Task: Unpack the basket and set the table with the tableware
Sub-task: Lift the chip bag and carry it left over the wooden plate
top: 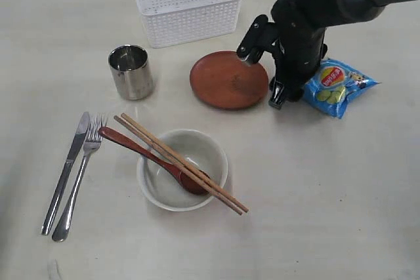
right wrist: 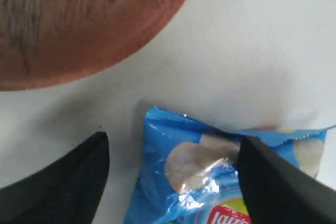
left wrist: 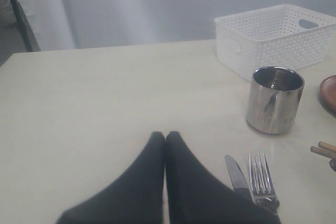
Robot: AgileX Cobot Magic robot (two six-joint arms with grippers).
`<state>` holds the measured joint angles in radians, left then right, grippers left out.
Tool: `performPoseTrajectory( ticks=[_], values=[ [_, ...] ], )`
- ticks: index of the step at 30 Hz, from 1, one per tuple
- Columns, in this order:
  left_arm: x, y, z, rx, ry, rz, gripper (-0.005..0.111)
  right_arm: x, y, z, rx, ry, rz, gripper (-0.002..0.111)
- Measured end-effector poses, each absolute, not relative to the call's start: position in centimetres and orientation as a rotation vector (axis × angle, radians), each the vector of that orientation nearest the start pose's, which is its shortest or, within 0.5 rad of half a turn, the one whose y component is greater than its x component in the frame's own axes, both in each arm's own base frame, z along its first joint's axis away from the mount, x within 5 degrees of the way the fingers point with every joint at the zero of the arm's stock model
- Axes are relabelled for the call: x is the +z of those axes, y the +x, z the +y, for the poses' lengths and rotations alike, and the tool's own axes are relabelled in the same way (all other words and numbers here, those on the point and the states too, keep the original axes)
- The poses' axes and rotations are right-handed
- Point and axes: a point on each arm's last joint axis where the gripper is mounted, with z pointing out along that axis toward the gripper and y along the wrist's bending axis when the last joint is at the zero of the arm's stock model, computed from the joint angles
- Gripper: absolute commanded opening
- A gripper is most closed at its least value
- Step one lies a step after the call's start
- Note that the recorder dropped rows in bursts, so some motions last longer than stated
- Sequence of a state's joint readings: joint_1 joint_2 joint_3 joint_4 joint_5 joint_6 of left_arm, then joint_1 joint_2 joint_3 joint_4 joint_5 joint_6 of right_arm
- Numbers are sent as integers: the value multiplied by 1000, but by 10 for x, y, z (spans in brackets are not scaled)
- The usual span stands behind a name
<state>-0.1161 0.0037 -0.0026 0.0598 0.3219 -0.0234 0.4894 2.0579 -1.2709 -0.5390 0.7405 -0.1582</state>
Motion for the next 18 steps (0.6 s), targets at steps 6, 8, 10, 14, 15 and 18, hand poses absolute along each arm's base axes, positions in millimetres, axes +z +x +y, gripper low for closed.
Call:
performPoseTrajectory(
  ticks=[6,8,10,14,15,18],
  values=[
    [185,54,-5,-42,121,1802,0,117,362,153,-603,-1465,2508,9],
    [185,54,-5,-42,121,1802,0,117,362,153,-610,-1470,2502,0],
    [185,54,-5,-42,121,1802,0,117,362,153,-616,-1475,2497,0],
    [185,54,-5,-42,121,1802,0,128,362,153,-613,-1452,2480,0],
    [185,54,-5,-42,121,1802,0,133,362,153,-611,-1442,2471,0],
    [185,54,-5,-42,121,1802,0,153,361,153,-605,-1404,2436,0]
  ],
)
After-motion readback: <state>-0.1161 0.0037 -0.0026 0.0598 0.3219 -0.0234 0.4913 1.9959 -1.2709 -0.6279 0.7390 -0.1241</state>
